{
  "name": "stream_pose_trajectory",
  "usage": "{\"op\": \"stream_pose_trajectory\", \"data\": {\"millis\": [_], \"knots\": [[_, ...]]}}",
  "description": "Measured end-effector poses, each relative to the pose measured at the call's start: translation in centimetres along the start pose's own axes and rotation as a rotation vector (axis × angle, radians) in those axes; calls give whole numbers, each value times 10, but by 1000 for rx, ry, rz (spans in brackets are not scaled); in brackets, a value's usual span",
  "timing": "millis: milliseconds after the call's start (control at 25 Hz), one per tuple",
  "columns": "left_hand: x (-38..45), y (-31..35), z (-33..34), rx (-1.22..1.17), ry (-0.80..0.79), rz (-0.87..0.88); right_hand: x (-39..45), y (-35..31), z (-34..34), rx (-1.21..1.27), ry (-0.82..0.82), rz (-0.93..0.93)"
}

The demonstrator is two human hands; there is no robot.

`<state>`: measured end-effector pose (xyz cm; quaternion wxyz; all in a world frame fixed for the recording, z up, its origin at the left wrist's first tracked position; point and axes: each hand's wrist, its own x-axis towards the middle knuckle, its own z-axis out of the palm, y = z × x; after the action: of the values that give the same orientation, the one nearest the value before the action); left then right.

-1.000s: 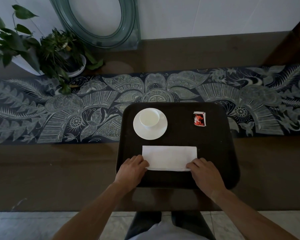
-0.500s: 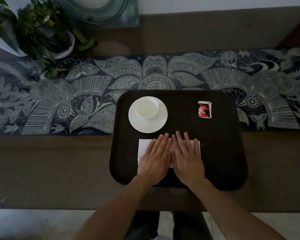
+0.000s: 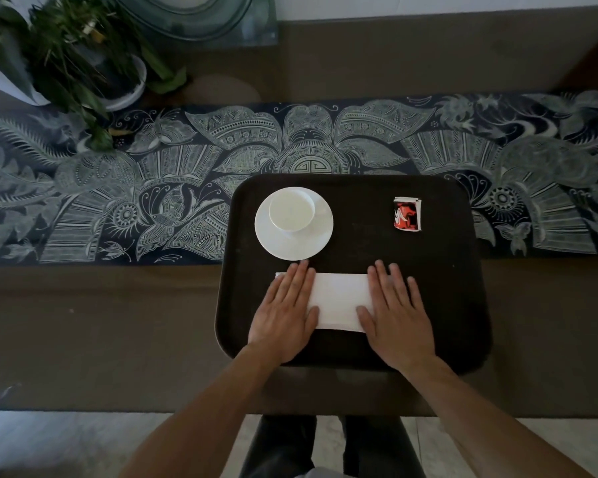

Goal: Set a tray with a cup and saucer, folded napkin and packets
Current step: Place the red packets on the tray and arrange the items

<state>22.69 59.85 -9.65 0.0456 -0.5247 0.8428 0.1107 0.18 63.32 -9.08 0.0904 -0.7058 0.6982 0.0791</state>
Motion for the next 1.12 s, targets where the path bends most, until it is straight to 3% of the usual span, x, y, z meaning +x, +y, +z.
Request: {"op": "stream_pose_trajectory", "data": {"millis": [160,400,560,760,1120], "knots": [[-15,-27,-2,-23,5,-90,-2,4,-1,22,-25,18],[-21,-22,-15,-81,38,-93,-3,-3,-17,21,-28,-5],[3,22,-21,-190,185,126,10,-33,-24,115,59,-167],[26,41,-4,-79,62,40,15,-47,-3,46,12,-113],[18,14,2,39,9,76,8,-17,1,5,23,-66]]}}
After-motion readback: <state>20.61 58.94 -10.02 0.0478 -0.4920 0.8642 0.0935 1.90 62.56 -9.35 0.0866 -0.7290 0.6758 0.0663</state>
